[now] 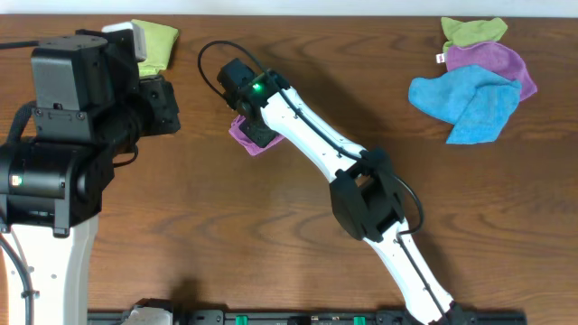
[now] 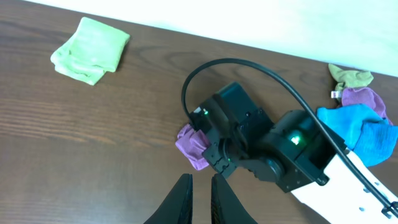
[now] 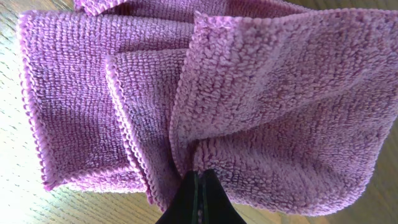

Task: Fold the cloth
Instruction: 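Fold the strip's right end over toward the left with the right gripper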

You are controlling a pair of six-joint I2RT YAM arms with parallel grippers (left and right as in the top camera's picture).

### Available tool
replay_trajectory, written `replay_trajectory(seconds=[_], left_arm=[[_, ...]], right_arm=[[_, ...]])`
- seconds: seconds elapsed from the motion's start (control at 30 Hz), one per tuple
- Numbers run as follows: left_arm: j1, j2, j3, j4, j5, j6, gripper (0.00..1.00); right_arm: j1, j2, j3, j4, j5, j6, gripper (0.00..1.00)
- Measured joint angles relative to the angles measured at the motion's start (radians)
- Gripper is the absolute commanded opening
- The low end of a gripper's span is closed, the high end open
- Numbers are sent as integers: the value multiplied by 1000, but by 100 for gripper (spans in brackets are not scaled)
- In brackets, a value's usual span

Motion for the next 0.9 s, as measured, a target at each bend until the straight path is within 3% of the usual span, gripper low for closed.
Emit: replay_trajectory(seconds=[0.67, 0.7, 0.73, 0.77, 0.83, 0.9], left_arm=[[0, 0, 0, 13, 0, 0, 13], [0, 0, 0, 13, 0, 0, 13], [0, 0, 0, 13, 0, 0, 13], [0, 0, 0, 13, 0, 0, 13], [0, 0, 0, 13, 0, 0, 13], [0, 0, 0, 17, 0, 0, 15]], right_arm=[[78, 0, 53, -42, -35, 0, 1], [78, 0, 53, -44, -43, 0, 10], [78, 0, 53, -45, -52, -1, 32], [78, 0, 53, -45, -59, 6, 41], [78, 0, 53, -45, -68, 10, 56], [78, 0, 53, -43, -75, 8, 60]])
